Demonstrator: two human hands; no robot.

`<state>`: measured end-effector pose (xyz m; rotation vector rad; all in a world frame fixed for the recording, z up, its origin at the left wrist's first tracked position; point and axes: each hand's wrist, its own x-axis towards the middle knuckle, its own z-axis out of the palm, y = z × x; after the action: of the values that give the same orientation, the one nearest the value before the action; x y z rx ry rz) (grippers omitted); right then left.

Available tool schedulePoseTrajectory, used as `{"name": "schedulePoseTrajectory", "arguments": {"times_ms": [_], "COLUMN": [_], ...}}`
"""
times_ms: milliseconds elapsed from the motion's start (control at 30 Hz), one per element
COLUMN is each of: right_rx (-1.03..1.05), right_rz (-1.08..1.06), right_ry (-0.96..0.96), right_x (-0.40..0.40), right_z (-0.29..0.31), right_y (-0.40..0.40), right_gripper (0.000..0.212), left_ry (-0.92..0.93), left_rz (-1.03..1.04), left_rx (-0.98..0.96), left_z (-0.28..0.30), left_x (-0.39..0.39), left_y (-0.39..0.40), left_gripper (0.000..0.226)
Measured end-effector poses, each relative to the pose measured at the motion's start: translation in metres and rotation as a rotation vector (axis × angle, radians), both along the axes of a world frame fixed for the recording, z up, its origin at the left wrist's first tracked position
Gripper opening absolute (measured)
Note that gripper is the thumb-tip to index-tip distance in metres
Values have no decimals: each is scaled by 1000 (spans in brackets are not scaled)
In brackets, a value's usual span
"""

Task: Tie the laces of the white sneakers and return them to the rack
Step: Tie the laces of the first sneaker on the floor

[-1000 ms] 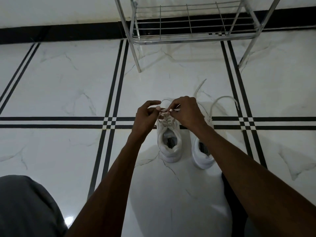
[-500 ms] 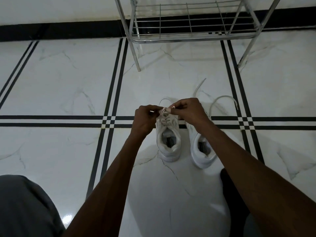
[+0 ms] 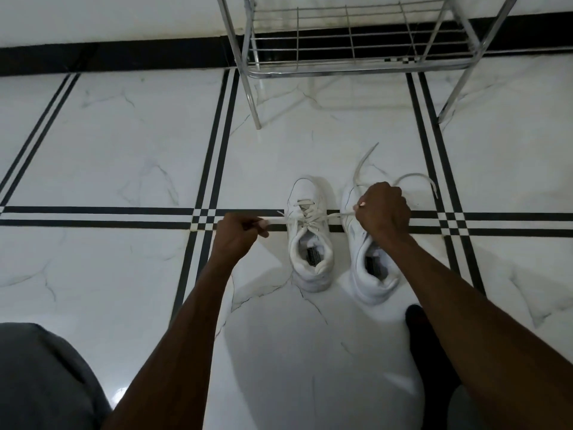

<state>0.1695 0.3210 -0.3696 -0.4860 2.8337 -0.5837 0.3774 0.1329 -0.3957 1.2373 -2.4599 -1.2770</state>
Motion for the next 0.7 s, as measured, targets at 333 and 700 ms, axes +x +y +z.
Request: {"name": "schedulePoseTrajectory", "arguments": {"times_ms": [333,700], "right_rx": [-953,-383], "right_rz": [-247,161], "right_ry": [-928,-308], "right_x": [0,21], "right_z": [0,-15], "right_y": [-16,-24], "right_gripper": [11,21], "left_ry": [438,542], "left_rz": [334,544], "left_rx": [857,1032], "left_z": [-3,-9], "left_x": [-16,-32], "left_y": [40,42], "left_gripper": [45,34]}}
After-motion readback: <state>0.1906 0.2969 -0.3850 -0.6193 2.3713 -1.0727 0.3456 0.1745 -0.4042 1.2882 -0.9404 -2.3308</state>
